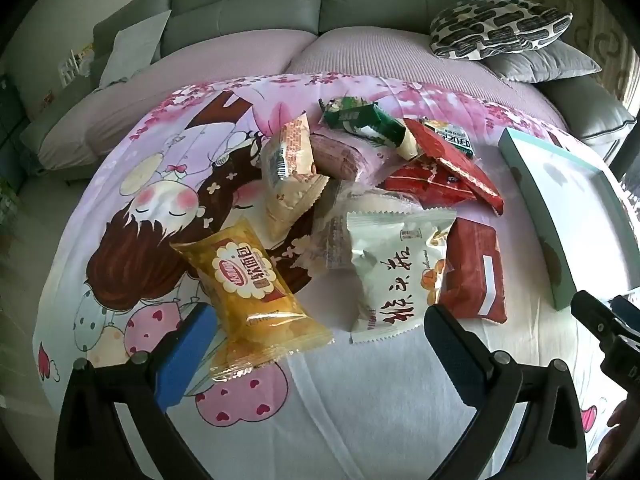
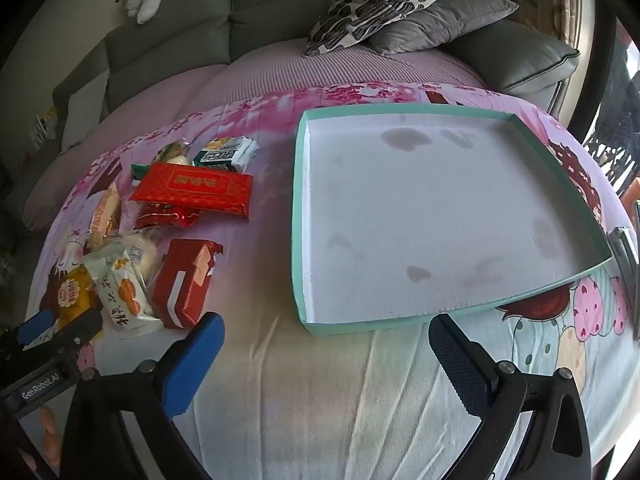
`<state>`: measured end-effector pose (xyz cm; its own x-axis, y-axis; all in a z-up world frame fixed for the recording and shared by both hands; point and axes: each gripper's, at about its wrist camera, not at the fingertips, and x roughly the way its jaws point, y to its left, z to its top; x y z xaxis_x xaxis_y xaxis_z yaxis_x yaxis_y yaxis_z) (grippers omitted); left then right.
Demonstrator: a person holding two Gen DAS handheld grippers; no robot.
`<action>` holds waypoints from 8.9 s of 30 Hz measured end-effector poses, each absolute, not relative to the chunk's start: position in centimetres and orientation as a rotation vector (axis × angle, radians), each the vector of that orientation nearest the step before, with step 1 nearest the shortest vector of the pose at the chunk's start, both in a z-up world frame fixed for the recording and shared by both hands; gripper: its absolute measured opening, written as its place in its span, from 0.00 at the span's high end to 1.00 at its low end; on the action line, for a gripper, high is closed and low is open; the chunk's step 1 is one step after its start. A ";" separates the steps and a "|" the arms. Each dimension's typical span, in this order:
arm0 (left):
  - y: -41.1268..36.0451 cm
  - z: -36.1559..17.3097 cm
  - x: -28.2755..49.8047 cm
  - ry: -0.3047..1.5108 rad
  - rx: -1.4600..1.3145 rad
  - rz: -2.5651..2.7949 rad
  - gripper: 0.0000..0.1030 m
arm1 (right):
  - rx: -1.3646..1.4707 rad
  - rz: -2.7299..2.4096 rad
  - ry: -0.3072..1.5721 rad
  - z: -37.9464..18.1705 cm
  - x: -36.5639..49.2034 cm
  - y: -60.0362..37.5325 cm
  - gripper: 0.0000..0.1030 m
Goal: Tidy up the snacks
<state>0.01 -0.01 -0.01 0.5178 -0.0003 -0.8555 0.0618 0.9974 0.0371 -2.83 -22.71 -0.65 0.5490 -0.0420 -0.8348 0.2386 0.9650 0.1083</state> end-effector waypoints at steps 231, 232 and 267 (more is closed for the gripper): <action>-25.2 2.7 12.2 1.002 0.077 -0.384 0.05 | 0.451 -0.515 0.862 2.9 6.7 -41.4 0.26; -24.9 2.7 12.3 0.999 0.076 -0.366 0.04 | 0.447 -0.511 0.870 2.9 6.7 -41.3 0.24; -12.4 4.5 12.0 0.970 -0.024 -0.084 0.00 | 0.354 -0.302 0.915 1.7 4.9 -33.3 0.00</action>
<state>12.01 -12.44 4.54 0.5620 -0.0823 -0.8231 0.0608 0.9965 -0.0581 4.90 -33.33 1.72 0.5749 -0.1037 -0.8116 0.4002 0.9009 0.1683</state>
